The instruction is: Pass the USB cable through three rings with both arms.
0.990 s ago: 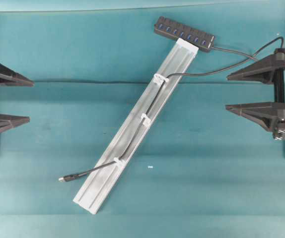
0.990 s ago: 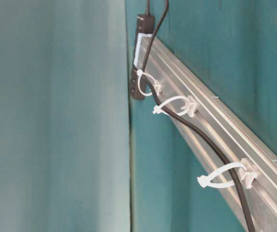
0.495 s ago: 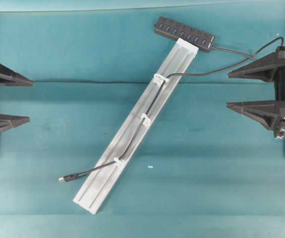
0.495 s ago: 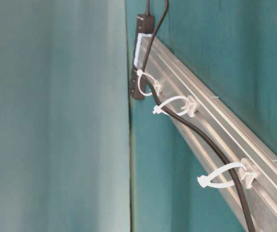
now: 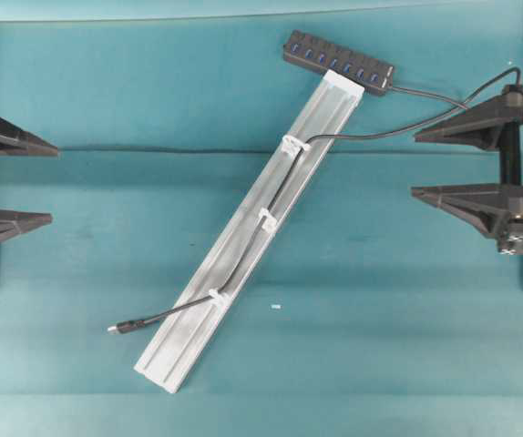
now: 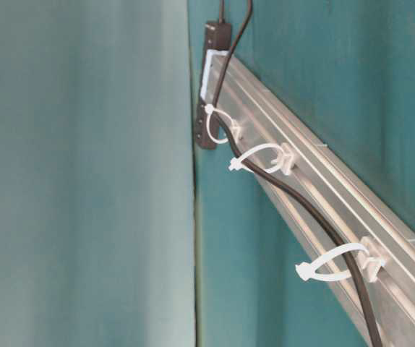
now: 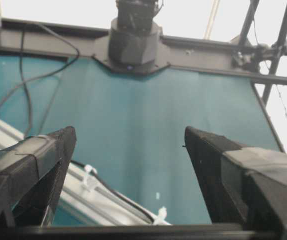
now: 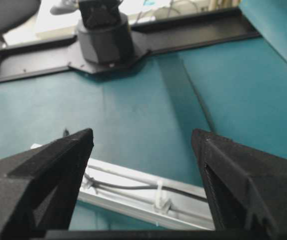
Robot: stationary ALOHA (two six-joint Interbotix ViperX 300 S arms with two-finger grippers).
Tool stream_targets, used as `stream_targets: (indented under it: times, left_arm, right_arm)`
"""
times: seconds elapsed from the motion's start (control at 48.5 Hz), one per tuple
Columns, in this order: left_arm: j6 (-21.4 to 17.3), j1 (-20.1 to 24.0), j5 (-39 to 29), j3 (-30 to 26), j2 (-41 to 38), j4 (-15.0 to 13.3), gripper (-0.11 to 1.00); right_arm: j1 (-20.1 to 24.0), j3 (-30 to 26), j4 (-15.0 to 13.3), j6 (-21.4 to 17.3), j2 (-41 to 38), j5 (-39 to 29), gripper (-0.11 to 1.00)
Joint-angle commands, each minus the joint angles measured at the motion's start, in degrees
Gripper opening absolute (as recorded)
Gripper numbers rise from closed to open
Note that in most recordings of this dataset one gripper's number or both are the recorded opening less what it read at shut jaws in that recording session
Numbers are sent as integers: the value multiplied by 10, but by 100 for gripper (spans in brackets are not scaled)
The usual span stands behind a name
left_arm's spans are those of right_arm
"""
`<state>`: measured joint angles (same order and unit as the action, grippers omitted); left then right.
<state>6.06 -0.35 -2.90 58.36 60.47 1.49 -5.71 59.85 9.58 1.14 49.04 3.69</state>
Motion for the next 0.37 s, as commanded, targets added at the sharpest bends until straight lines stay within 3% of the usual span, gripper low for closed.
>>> stream_targets:
  times: [0.0, 0.351]
  left_arm:
    - [-1, 1, 3, -10, -3, 2, 97]
    - [-1, 1, 3, -8, 7, 1, 97]
  right_arm:
    - [1, -3, -1, 1, -9, 5, 85]
    - [3, 0, -1, -4, -11, 5, 86]
